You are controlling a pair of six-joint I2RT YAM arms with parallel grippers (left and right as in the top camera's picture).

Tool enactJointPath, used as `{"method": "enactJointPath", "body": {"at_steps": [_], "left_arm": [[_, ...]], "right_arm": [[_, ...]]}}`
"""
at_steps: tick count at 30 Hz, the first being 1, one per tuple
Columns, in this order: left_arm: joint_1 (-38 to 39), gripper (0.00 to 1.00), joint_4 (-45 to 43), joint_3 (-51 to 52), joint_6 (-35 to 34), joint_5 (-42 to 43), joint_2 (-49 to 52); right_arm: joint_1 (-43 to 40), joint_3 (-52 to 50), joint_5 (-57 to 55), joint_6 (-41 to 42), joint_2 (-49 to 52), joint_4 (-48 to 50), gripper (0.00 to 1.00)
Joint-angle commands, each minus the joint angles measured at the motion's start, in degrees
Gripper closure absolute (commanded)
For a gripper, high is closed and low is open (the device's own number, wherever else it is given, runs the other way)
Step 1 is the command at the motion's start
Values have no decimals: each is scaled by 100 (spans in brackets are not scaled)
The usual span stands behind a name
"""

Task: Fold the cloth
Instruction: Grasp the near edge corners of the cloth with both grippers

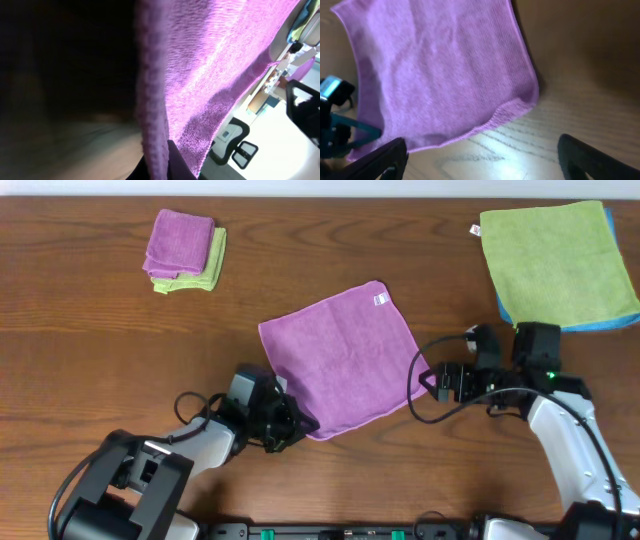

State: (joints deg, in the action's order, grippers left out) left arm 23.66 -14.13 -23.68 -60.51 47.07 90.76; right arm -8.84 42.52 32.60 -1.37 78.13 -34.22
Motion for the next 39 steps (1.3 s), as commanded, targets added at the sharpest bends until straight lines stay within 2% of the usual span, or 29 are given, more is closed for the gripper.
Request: {"method": "enactJointPath", "body": {"at_steps": [1, 9, 19, 39], "left_arm": [[-254, 94, 181, 44, 533, 389, 61], [-367, 94, 341, 44, 656, 424, 61], [-367, 94, 341, 44, 656, 424, 61], [-378, 94, 341, 44, 656, 503, 61]], "right_arm": [[-50, -341, 24, 697, -22, 323, 9], [-50, -846, 66, 1449, 144, 1082, 12], [-46, -868, 186, 1982, 758, 1547, 19], [291, -868, 404, 2238, 1429, 2208, 28]]}}
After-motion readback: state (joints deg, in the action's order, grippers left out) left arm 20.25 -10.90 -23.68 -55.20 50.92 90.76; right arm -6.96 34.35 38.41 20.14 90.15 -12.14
